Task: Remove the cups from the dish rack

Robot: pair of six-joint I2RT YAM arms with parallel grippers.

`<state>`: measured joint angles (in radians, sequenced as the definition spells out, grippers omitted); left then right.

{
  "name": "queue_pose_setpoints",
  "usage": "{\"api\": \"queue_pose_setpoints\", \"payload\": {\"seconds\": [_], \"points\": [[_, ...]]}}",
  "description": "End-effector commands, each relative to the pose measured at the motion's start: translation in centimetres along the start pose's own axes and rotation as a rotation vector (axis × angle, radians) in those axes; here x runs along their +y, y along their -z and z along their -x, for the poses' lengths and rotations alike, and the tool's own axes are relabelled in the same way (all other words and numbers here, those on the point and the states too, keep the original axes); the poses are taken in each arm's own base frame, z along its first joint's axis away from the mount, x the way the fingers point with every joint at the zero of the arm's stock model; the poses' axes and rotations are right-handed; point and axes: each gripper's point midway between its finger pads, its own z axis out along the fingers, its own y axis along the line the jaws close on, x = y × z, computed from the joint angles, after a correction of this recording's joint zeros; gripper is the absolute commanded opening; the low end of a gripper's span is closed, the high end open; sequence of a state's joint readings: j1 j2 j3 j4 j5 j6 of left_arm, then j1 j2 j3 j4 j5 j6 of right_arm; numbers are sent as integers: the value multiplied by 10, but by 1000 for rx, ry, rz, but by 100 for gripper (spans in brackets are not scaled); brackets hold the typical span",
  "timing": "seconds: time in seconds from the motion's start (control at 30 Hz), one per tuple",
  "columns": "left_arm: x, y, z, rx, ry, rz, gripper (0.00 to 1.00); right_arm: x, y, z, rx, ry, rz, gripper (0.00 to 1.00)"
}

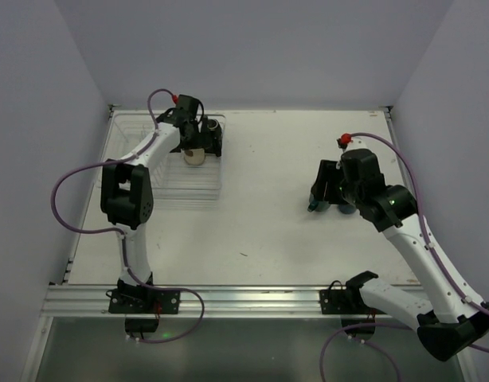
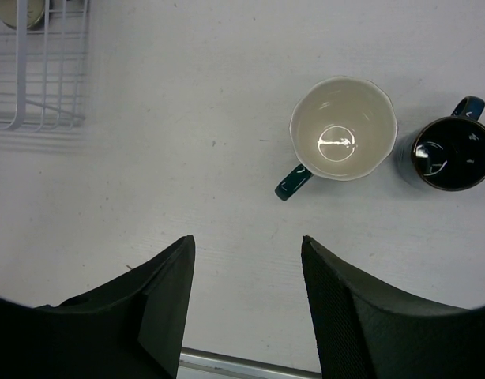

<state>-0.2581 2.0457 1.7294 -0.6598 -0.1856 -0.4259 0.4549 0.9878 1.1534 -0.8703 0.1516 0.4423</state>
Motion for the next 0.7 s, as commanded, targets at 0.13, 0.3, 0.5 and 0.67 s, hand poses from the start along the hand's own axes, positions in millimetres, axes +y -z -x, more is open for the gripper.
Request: {"api": "queue_pose_setpoints", "payload": {"seconds": [0.13, 0.3, 0.5, 0.67], "points": [[-5, -3, 27, -62, -10, -10, 94, 4, 0, -1, -17, 12, 27, 59], [-5, -5, 31, -68, -11, -1, 94, 4, -3, -5, -9, 12, 37, 59], [1, -3, 37, -94, -6, 30, 92, 4, -4, -8, -9, 12, 42, 59], [3, -8, 33, -84, -9, 42, 89, 6, -5, -10, 0, 11, 49, 59]]}}
